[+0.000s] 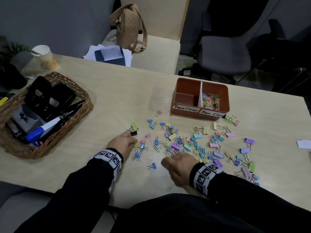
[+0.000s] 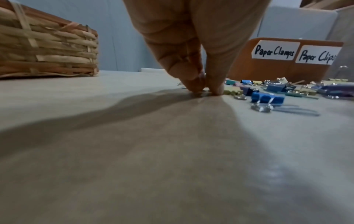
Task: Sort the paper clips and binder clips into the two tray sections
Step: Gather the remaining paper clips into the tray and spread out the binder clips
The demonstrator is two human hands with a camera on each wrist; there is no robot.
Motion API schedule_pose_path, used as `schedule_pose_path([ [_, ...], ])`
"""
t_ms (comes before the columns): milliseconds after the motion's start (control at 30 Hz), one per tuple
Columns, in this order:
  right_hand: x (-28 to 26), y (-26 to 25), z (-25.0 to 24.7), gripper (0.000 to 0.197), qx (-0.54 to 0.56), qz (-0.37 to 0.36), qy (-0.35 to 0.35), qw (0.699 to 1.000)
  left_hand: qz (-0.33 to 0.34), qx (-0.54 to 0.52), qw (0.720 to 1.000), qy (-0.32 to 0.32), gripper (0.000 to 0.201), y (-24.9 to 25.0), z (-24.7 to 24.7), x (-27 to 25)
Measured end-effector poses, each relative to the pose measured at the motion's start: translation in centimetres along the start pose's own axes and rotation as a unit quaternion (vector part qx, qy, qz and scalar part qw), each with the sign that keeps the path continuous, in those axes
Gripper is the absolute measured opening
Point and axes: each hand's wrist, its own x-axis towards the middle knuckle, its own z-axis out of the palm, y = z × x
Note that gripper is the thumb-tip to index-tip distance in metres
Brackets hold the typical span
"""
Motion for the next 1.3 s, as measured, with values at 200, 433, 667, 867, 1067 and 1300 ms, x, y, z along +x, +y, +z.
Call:
schedule_pose_path([
  [200,4.2,-0.8,-1.8,0.096,-0.051,0.105,-0.077,0.990,-0.012,0.073,0.997,0.020,0.017,1.2,-0.2,-0.8],
  [433,3.5,-0.7,-1.2,0.024,-0.042,0.080,-0.004,0.996,-0.131,-0.130,0.982,0.047,0.011,2.0,-0.3,-2.2],
  [667,6.5,-2.2,-1.6,0.037,-0.070,0.011,-0.035,0.997,-0.186,-0.323,0.926,0.056,0.030,2.4,-1.0,-1.1],
  [867,7.7,-3.1,-1.9,0.027,-0.070,0.010,-0.068,0.995,-0.217,-0.255,0.942,0.001,0.016,2.2,0.1,-3.7],
  [1067,8.7,-3.7,-2.9,0.032,-0.029,0.056,-0.148,0.987,-0.103,-0.045,0.993,-0.045,0.026,1.9,1.2,-4.6],
  [1300,7.9,-3.6,-2.4,0.034,-0.105,0.017,-0.186,0.977,-0.076,-0.009,0.997,-0.022,0.010,2.5,1.2,-3.0],
])
